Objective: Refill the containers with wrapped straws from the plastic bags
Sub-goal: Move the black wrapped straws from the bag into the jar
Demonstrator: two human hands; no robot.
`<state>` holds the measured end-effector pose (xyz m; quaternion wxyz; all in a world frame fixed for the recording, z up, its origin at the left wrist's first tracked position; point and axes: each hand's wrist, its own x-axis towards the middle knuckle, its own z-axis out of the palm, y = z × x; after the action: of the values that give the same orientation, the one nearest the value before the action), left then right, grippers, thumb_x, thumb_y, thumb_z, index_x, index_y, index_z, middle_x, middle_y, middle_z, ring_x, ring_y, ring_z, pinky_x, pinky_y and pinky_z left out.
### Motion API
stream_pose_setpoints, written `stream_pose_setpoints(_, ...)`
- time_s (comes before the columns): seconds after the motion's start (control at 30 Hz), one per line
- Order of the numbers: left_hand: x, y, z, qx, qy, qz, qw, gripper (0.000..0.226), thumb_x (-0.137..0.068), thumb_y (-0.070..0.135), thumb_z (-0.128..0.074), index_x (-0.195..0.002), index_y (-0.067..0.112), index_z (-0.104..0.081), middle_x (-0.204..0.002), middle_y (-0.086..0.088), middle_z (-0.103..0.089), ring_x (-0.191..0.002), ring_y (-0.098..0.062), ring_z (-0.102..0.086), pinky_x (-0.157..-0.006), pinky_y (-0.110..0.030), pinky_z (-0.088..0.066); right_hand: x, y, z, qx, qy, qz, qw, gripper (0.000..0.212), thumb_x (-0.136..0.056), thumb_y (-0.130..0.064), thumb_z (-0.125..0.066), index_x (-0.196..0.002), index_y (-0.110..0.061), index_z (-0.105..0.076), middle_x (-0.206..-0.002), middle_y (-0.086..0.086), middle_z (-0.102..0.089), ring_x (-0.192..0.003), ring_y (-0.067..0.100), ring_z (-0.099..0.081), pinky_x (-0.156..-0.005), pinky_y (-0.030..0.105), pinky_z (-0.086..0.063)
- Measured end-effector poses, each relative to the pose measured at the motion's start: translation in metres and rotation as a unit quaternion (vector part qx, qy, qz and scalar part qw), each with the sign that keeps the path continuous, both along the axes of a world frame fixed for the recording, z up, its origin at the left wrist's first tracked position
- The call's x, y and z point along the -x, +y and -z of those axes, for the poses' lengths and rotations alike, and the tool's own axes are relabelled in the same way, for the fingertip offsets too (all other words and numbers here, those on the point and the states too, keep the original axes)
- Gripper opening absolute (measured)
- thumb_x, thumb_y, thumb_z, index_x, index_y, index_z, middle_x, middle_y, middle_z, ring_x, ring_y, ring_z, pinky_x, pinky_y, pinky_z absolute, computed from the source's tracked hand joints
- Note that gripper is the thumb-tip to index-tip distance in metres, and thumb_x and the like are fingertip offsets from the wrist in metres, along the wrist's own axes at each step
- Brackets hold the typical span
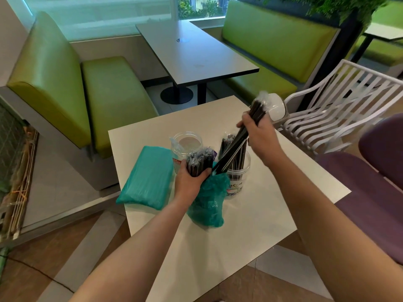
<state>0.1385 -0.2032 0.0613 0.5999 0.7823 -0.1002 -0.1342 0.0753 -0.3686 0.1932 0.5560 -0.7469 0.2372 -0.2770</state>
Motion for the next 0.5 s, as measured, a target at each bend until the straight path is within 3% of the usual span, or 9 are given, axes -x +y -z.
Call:
stream_pose_setpoints(0.2, 0.0, -0.002, -0.002, -0.017, -0.004, -0.015, 1.0, 0.065, -0.076, 0.035, -0.082, -0.129, 0.019, -0.049, -0.124, -0.001, -0.061, -0.114, -0.02, -0.056, -0.093, -0.028, -0.044, -0.006, -0.024, -0.022, 0.042, -0.041, 0.07, 0.996, 0.019, -0.101, -0.028, -0.047, -0.111, -0.013, -0.052, -0.084, -0.006, -0.064, -0.069, 0.008, -0.053, -0.07, 0.034, -0.047)
stream_pose_setpoints(0.23, 0.0, -0.002, -0.002, -0.019, -0.004, -0.017, 1.0, 0.065, -0.076, 0.035, -0.082, -0.129, 0.019, -0.049, -0.124, -0.001, -0.061, -0.115, -0.02, -0.056, -0.093, -0.029, -0.045, -0.006, -0.025, -0.021, 0.051, -0.041, 0.078, 0.995, 0.023, -0.101, -0.028, -0.046, -0.114, -0.011, -0.052, -0.083, -0.007, -0.063, -0.07, 0.006, -0.053, -0.071, 0.03, -0.047)
stream_pose_setpoints(0.3, 0.0, -0.003, -0.002, -0.017, -0.005, -0.02, 1.0, 0.065, -0.076, 0.035, -0.082, -0.129, 0.018, -0.049, -0.124, -0.001, -0.061, -0.115, -0.02, -0.057, -0.095, -0.03, -0.045, -0.007, -0.025, -0.018, 0.081, -0.03, 0.086, 0.993, 0.026, -0.101, -0.028, -0.046, -0.117, -0.009, -0.053, -0.083, -0.008, -0.061, -0.071, -0.001, -0.052, -0.066, 0.009, -0.042)
stream_pose_setpoints(0.37, 0.0, -0.003, -0.002, -0.015, -0.004, -0.022, 1.0, 0.064, -0.076, 0.034, -0.082, -0.129, 0.019, -0.049, -0.123, 0.0, -0.061, -0.113, -0.019, -0.057, -0.093, -0.028, -0.044, -0.008, -0.025, -0.011, 0.101, 0.0, 0.07, 0.992, 0.026, -0.102, -0.027, -0.046, -0.119, -0.009, -0.051, -0.087, -0.006, -0.06, -0.071, -0.008, -0.052, -0.059, 0.001, -0.037)
stream_pose_setpoints(0.43, 0.0, -0.004, -0.002, -0.017, -0.002, -0.02, 1.0, 0.064, -0.077, 0.034, -0.082, -0.129, 0.019, -0.049, -0.123, 0.001, -0.061, -0.11, -0.016, -0.056, -0.091, -0.026, -0.043, -0.009, -0.023, 0.0, 0.104, 0.039, 0.038, 0.993, 0.03, -0.101, -0.026, -0.047, -0.126, -0.009, -0.049, -0.096, -0.002, -0.062, -0.079, -0.004, -0.055, -0.067, 0.007, -0.038)
stream_pose_setpoints(0.5, 0.001, -0.004, -0.002, -0.014, 0.0, -0.02, 1.0, 0.065, -0.076, 0.034, -0.082, -0.13, 0.02, -0.049, -0.123, 0.001, -0.061, -0.111, -0.016, -0.055, -0.091, -0.026, -0.042, -0.011, -0.023, 0.014, 0.114, 0.08, 0.02, 0.99, 0.038, -0.1, -0.028, -0.05, -0.132, -0.009, -0.049, -0.11, 0.002, -0.061, -0.096, 0.011, -0.057, -0.082, 0.021, -0.04)
